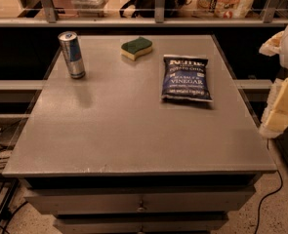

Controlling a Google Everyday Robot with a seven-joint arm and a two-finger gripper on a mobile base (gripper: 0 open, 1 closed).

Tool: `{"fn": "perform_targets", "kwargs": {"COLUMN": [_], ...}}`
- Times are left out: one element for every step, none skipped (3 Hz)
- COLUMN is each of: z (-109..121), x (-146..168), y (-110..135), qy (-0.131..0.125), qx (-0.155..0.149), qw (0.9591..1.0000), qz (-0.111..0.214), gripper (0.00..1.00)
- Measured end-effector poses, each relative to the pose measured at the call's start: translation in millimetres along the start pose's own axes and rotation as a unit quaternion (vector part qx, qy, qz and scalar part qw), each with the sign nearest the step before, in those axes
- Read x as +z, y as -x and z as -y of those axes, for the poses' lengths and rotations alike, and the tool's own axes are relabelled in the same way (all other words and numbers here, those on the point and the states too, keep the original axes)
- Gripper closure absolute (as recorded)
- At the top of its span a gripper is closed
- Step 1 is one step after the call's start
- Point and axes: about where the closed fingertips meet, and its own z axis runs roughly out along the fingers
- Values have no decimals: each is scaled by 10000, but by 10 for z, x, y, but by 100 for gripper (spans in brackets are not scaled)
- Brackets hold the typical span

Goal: Pick redbull can

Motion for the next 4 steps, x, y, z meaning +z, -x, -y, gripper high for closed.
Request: {"fn": "perform_targets", "kwargs": {"z": [9,79,226,441], "x": [-12,41,179,431], "y": [22,146,345,734], "qy": [-34,-127,-179,-189], "qx": [-17,-16,14,16], "qw": [10000,9990,9938,9824], "qz": [49,434,1095,1861], "gripper": [0,0,0,0]}}
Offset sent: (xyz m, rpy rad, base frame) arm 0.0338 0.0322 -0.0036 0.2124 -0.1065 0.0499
